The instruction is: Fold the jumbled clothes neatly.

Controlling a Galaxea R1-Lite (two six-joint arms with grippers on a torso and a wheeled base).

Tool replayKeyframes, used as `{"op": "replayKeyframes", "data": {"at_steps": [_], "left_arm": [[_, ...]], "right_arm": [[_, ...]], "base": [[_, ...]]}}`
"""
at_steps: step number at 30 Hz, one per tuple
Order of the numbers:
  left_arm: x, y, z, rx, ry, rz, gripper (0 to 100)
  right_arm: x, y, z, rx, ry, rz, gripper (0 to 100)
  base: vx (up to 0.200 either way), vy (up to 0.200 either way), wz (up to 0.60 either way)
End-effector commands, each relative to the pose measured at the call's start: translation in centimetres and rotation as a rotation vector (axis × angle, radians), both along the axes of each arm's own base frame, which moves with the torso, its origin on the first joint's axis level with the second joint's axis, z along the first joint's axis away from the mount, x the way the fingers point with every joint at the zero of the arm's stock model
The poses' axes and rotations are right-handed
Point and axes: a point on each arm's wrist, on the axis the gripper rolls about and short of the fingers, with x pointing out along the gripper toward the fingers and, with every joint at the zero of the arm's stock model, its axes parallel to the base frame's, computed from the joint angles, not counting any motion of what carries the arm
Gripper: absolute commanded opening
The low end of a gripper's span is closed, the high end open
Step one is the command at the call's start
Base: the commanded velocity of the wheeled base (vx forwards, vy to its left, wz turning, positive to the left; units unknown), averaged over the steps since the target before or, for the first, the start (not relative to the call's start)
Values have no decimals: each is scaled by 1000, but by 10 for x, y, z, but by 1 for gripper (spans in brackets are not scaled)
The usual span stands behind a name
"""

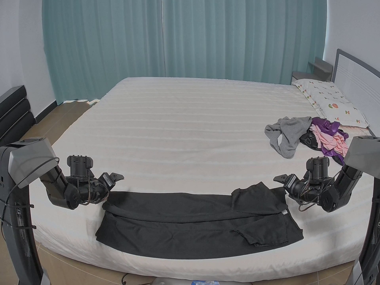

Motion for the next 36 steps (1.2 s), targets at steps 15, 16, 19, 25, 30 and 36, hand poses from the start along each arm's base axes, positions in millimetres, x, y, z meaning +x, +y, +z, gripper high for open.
{"op": "replayKeyframes", "data": {"at_steps": [15, 16, 19, 25, 30, 36], "left_arm": [[-4, 10, -14, 42, 32, 13, 0], [-5, 13, -14, 42, 33, 21, 0], [-7, 14, -14, 38, 39, 29, 0], [-6, 15, -13, 11, 39, 52, 0], [-6, 15, -13, 14, 41, 52, 0], [-5, 15, -14, 16, 42, 50, 0]], "right_arm": [[18, -17, -25, -7, 22, -23, 100], [17, -17, -25, 1, 24, -13, 100], [18, -16, -25, 24, 25, 16, 100], [19, -18, -31, 23, 34, 27, 100], [22, -18, -37, 5, 38, 41, 0], [27, -18, -40, -10, 26, 46, 0]], "base": [[0, 0, 0], [0, 0, 0], [0, 0, 0], [0, 0, 0], [0, 0, 0], [0, 0, 0]]}}
